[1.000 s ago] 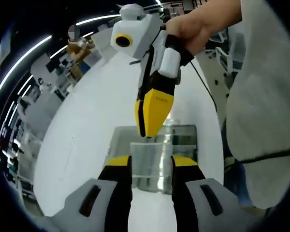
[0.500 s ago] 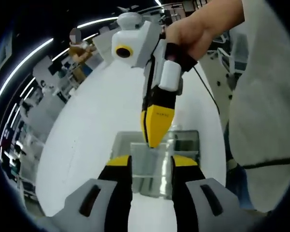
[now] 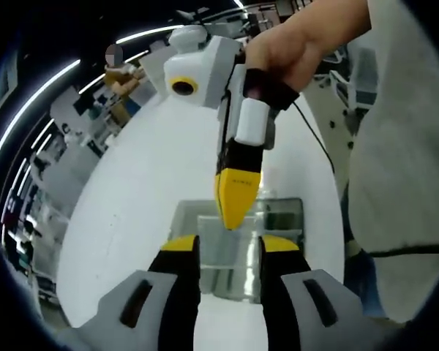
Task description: Insert the divider into the dual guide fixture by aligning both edges with the guide slots and pushing it downward to the bottom, including one-sided entry, uneven engagement, binding, and posture correction.
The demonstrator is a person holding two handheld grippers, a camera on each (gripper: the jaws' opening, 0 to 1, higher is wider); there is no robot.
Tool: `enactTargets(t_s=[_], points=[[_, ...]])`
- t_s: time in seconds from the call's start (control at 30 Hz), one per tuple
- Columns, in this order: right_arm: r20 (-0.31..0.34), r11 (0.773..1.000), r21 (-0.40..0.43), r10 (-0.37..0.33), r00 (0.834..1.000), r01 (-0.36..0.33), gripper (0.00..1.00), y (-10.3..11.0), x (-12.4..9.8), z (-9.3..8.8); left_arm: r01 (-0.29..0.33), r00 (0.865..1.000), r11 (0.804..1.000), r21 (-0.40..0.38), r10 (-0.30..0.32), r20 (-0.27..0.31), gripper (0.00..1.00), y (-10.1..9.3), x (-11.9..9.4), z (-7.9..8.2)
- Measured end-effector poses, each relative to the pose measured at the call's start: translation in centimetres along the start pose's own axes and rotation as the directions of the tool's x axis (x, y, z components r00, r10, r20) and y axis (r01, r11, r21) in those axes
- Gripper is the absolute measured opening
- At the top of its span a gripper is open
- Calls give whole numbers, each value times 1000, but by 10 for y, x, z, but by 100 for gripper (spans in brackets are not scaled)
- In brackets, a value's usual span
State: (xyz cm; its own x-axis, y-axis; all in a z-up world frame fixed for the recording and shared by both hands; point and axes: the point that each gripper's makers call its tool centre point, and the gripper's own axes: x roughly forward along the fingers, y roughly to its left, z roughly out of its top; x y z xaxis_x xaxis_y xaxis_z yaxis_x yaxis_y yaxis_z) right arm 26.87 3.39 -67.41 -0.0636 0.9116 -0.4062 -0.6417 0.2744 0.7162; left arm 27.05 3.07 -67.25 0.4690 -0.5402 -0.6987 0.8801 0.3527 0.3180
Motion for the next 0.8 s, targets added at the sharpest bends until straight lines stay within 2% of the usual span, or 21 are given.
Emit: enactTargets(t_s=[0.33, 0.47, 0.53, 0.8], points=[[-25, 998, 63, -7, 1000, 8, 0, -1, 1, -4, -7, 1000, 1000, 19, 7, -14, 28, -2, 1, -2], [-26, 999, 50, -19, 999, 20, 0, -1, 1, -4, -9, 1000, 1000, 22, 10, -15, 28, -2, 2, -1], [-32, 997, 73, -23, 999, 25, 0, -2, 1, -5, -8, 1000, 1000, 23, 9, -16, 28, -2, 2, -1], [-36, 996, 81, -27, 999, 30, 0, -1, 1, -5, -11, 1000, 1000, 25, 12, -13, 29, -3, 2, 0]])
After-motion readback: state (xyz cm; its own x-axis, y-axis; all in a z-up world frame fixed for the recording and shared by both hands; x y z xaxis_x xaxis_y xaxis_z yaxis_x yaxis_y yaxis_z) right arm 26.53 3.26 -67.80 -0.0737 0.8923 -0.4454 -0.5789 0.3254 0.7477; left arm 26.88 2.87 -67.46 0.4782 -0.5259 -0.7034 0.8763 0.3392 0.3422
